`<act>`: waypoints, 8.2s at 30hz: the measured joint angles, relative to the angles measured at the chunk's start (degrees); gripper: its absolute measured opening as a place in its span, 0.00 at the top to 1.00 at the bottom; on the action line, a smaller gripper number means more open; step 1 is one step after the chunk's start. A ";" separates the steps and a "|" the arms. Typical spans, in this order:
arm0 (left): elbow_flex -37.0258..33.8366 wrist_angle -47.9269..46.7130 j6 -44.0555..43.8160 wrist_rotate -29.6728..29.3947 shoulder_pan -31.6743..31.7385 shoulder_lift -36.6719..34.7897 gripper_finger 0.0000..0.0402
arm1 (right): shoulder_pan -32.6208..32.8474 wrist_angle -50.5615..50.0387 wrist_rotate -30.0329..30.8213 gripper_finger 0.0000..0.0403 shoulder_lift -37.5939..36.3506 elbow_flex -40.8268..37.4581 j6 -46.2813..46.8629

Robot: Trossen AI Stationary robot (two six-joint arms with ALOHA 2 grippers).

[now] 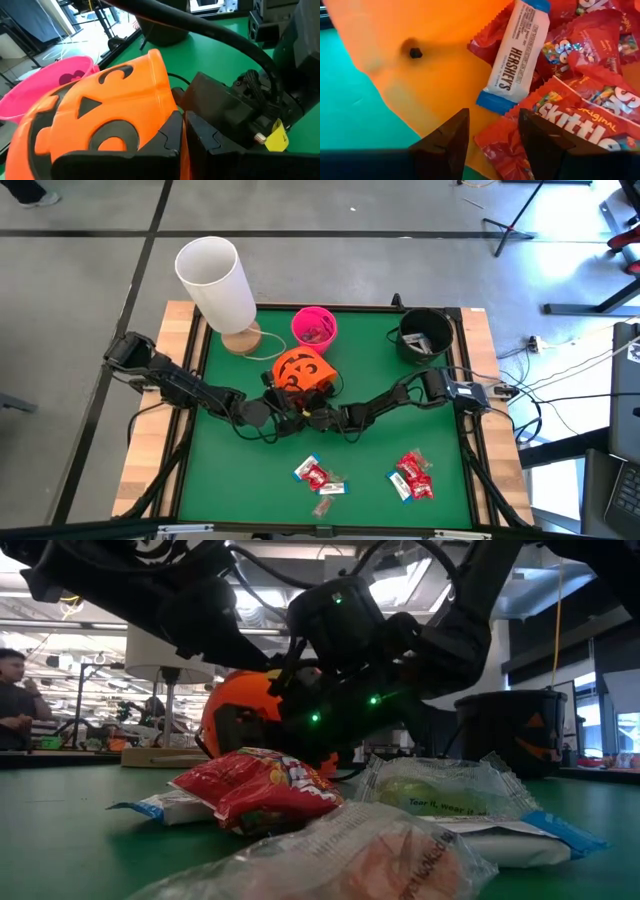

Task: Sort candy
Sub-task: Remove the white candy from the orange bin, then put the white candy into the top bucket, then adjust the orange bucket

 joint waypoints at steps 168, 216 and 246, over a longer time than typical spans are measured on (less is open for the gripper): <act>-0.04 -3.83 -4.68 2.55 1.53 -0.02 1.00 | 7.45 -24.86 -2.13 0.90 -15.86 -6.45 1.69; -0.04 -4.07 -6.08 5.09 1.55 0.00 1.00 | -10.49 -118.40 11.35 1.00 -56.02 -6.36 40.00; -0.04 -1.21 -9.17 10.62 1.36 -0.72 1.00 | -19.04 -94.52 11.21 0.50 -60.52 -6.32 7.03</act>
